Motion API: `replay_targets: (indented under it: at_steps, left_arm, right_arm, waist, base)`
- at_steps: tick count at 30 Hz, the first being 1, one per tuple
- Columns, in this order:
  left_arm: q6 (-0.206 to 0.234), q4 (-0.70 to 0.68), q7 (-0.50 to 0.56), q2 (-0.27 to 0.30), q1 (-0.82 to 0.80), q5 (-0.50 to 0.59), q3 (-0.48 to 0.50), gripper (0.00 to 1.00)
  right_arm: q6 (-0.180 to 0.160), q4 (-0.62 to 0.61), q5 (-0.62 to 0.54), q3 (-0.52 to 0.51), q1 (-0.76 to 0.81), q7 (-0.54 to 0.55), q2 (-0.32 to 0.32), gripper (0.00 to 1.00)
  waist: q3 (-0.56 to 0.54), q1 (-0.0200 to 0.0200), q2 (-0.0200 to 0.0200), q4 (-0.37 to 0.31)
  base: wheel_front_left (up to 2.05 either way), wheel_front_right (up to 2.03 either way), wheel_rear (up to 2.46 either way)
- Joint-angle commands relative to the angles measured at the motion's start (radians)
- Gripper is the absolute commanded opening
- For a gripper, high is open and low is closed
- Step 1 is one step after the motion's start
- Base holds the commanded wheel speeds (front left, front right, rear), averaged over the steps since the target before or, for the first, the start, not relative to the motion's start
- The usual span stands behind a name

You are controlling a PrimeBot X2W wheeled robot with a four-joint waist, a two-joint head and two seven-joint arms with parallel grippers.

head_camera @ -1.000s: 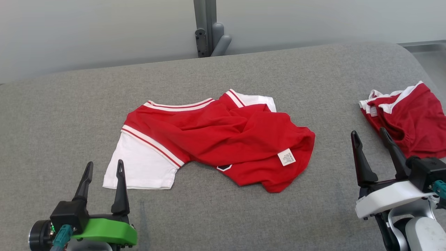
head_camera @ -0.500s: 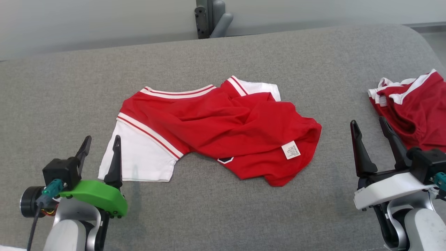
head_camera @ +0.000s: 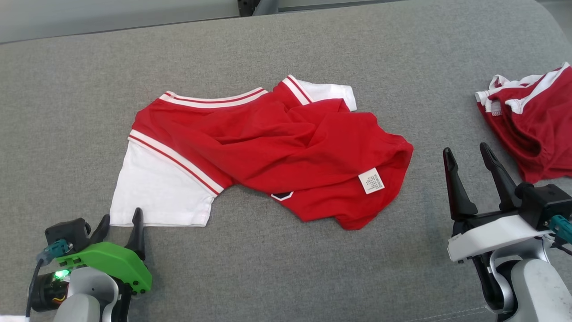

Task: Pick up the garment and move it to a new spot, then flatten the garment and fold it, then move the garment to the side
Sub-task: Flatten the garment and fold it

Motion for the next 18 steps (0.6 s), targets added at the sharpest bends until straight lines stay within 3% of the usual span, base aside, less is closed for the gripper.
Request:
replay_targets:
  at_steps: [1, 3, 4, 5, 6, 18]
  left_arm:
    - [0.000, 0.010, 0.000, -0.003, -0.004, -0.013, 0.004, 1.00]
    - [0.001, 0.031, -0.002, -0.005, -0.009, -0.017, 0.007, 1.00]
    - [-0.002, 0.038, -0.001, -0.005, -0.011, -0.020, 0.007, 0.88]
    - [-0.008, 0.045, 0.001, -0.006, -0.013, -0.023, 0.003, 0.37]
    - [-0.012, 0.050, -0.002, -0.006, -0.015, -0.024, 0.000, 0.00]
    - [-0.017, 0.071, -0.049, -0.011, -0.068, -0.007, -0.032, 0.00]
  right_arm:
    - [-0.001, 0.002, 0.001, -0.002, -0.017, -0.007, -0.004, 1.00]
    - [-0.001, 0.006, 0.001, -0.001, -0.021, -0.006, -0.006, 1.00]
    - [-0.001, 0.007, 0.002, -0.001, -0.023, -0.006, -0.007, 1.00]
    - [-0.001, 0.009, 0.002, -0.001, -0.026, -0.007, -0.008, 1.00]
    - [-0.001, 0.010, 0.003, -0.003, -0.029, -0.008, -0.009, 1.00]
    - [-0.001, 0.116, 0.056, 0.087, -0.104, 0.003, -0.033, 1.00]
  waist:
    - [0.006, 0.0000, 0.0000, 0.001]
    - [0.010, 0.0000, 0.0000, 0.002]
    - [0.012, 0.0000, 0.0000, 0.002]
    - [0.014, 0.0000, 0.0000, 0.001]
    - [0.014, 0.0000, 0.0000, 0.001]
    - [0.068, 0.0000, 0.0000, 0.041]
  base:
    - [0.00, 0.00, 0.00]
    - [0.00, 0.00, 0.00]
    - [0.00, 0.00, 0.00]
    - [0.00, 0.00, 0.00]
    - [0.00, 0.00, 0.00]
    - [0.00, 0.00, 0.00]
